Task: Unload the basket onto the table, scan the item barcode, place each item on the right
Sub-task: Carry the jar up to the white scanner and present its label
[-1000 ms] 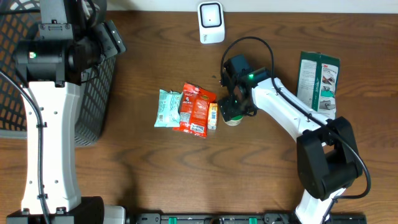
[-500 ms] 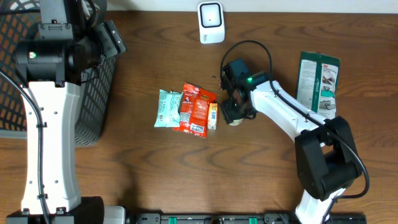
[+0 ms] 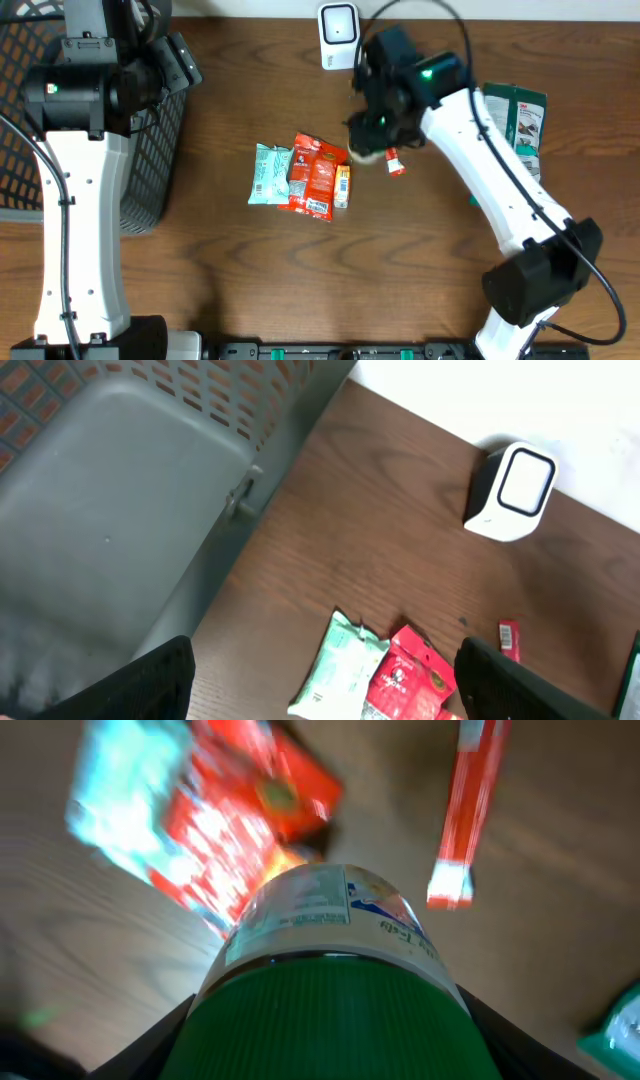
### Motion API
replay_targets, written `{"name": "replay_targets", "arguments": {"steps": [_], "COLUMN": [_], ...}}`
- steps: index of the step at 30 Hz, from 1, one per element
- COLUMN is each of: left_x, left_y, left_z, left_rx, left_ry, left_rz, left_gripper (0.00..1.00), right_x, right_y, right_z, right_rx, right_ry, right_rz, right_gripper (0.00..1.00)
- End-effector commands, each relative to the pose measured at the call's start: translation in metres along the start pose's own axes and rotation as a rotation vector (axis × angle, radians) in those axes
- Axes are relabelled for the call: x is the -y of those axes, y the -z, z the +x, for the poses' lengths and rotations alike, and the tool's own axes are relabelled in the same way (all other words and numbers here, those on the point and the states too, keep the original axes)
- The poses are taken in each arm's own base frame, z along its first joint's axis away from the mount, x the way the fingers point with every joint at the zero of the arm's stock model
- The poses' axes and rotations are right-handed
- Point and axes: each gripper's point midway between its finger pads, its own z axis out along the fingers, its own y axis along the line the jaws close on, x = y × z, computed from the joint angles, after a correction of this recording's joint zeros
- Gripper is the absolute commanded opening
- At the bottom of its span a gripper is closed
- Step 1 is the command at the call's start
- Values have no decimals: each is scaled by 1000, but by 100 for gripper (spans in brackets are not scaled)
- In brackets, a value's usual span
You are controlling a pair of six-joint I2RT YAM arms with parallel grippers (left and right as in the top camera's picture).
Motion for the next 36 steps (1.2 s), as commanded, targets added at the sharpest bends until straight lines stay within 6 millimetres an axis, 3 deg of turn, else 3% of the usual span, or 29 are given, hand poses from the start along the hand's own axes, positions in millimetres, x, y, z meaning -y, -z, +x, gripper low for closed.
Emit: {"name": "replay_targets", "arguments": {"steps": [1,4,9,11,16,20,24,28,36], "left_x": [-1,-1,-1,-1,-1,-1,-1,-1,-1], "left_y": [2,2,2,2,2,2,2,2,2], "left_z": [-1,-1,-2,-1,-2,-1,-2,-2,-1], "left_rx": [6,6,6,6,6,6,6,6,6], "left_ry": [-4,-4,-4,-4,-4,-4,-4,-4,-4], "left_rz": [-2,-2,-2,-2,-2,-2,-2,-2,-2], "left_gripper": [84,84,84,83,84,84,84,84,84], "right_x": [-15,-10,6,7,9,29,52,60,83], "right_y": [37,40,26,8,-33,-53,-48,-46,-75], "right_z": [-38,-71,-125,-159,-212,-254,-273,-282,-281], "right_rx": [178,302,481,578,733,937,1092,1159,1125], "right_ry": [-31,-91,-135,-135,-131,-177,-246,-322,-408], "right_rz": [-51,-43,35,36,11,85,171,104,49], "right_gripper": [30,22,21,15,9,5,1,1,1]}}
